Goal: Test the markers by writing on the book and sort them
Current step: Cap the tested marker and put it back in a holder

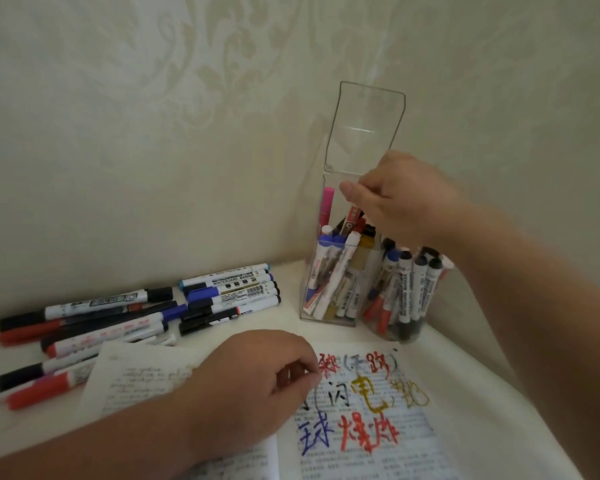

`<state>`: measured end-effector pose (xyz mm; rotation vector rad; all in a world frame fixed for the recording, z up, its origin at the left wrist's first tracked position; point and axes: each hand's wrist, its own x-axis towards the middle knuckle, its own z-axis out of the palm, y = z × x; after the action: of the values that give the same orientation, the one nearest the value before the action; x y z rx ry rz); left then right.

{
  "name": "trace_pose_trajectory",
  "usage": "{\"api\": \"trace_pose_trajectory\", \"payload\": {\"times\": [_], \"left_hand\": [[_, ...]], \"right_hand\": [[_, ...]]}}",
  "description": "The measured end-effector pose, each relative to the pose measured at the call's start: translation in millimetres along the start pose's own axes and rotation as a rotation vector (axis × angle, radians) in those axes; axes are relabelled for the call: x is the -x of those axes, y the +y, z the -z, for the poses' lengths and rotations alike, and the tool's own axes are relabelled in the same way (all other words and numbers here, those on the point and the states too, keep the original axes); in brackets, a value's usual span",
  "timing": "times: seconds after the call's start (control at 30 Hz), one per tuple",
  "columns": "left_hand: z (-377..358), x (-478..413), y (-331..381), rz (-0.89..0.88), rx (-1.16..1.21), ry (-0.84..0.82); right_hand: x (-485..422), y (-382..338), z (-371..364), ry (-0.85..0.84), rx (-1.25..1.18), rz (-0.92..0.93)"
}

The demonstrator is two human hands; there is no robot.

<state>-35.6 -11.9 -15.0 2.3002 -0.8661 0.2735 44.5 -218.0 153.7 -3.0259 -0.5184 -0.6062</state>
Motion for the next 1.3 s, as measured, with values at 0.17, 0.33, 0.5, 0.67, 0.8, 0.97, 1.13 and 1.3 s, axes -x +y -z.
{"api": "trace_pose_trajectory", "payload": {"times": [0.17,0.33,0.5,0.67,0.8,0.97,1.13,1.3], "left_hand": [[-2,0,0,-0.02,0.015,0.001],[-3,1,-2,-0.018,0.003,-0.007],[-4,-1,-3,-0.02,0.008,-0.021],[-3,-1,-2,-0.008,0.006,-0.037],[-2,0,-2,-0.006,0.006,-0.036],[-1,-1,-3,-0.014,0.023,-0.04],[-2,0,-3,-0.032,0.026,-0.033],[-2,0,-2,-0.033,0.009,-0.031]], "right_hand": [[-1,-3,-2,-0.318,0.141,0.0],[8,12,12,0.028,-0.144,-0.002],[3,55,28,-0.116,-0.158,-0.339],[2,54,15,-0.28,-0.113,-0.333],[-6,49,15,-0.464,-0.086,-0.34],[-13,54,11,-0.608,-0.213,-0.364],[-18,53,10,-0.66,-0.188,-0.399],[-16,45,15,-0.551,-0.019,-0.344]]}}
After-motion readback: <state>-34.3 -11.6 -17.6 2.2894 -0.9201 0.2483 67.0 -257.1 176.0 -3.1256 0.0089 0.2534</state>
